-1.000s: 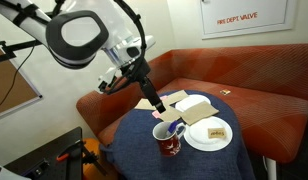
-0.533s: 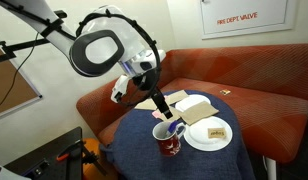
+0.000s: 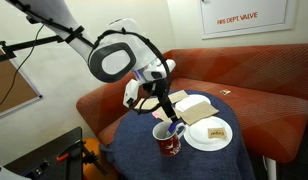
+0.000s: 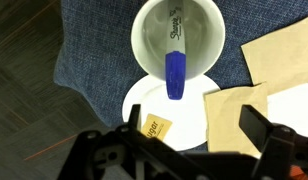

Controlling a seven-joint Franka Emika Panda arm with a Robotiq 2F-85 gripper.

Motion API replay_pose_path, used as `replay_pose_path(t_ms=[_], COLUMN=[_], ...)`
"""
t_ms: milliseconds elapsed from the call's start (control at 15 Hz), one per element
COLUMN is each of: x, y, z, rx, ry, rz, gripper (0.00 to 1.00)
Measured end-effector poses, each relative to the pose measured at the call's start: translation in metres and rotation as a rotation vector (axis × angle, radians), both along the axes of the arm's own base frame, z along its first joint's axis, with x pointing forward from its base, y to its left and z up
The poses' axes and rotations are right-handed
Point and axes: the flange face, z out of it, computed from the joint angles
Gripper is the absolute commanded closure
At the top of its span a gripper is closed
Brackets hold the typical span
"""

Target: Remove the marker from the cup and put it on the table

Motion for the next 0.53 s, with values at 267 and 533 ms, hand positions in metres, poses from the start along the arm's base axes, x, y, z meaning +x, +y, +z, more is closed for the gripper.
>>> replay_pose_path(t_ms=[267,533], x=[0.006,0.006], y=[-0.002,-0.003], z=[-0.008,-0.015], rx=[0.002,0.003], ry=[0.005,0.014], rz=[-0.003,-0.007], gripper=[0.07,0.13])
